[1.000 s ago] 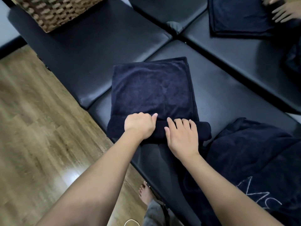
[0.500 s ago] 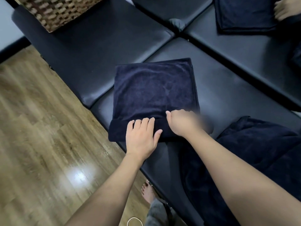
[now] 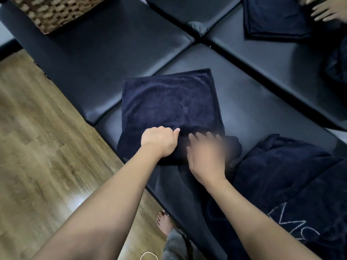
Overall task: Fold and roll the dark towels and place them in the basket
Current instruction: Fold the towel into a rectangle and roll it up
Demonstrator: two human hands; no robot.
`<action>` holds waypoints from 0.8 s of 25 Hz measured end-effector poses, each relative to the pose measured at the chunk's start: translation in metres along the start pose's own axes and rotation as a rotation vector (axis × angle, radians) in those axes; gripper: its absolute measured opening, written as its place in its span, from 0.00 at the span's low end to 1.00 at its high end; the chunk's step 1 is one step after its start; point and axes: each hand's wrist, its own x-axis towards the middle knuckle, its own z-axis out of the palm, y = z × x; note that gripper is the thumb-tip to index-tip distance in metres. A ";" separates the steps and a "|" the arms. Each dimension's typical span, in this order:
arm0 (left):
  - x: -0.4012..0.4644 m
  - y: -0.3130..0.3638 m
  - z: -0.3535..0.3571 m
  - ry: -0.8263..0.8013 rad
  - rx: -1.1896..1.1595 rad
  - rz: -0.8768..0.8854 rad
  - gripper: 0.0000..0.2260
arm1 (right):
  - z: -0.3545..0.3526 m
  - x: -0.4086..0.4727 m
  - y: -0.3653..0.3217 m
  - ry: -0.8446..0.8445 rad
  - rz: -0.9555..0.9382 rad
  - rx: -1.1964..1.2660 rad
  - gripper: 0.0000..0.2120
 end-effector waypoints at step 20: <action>-0.035 -0.012 0.021 0.316 0.037 -0.079 0.24 | -0.015 0.042 0.010 -0.202 -0.017 0.041 0.24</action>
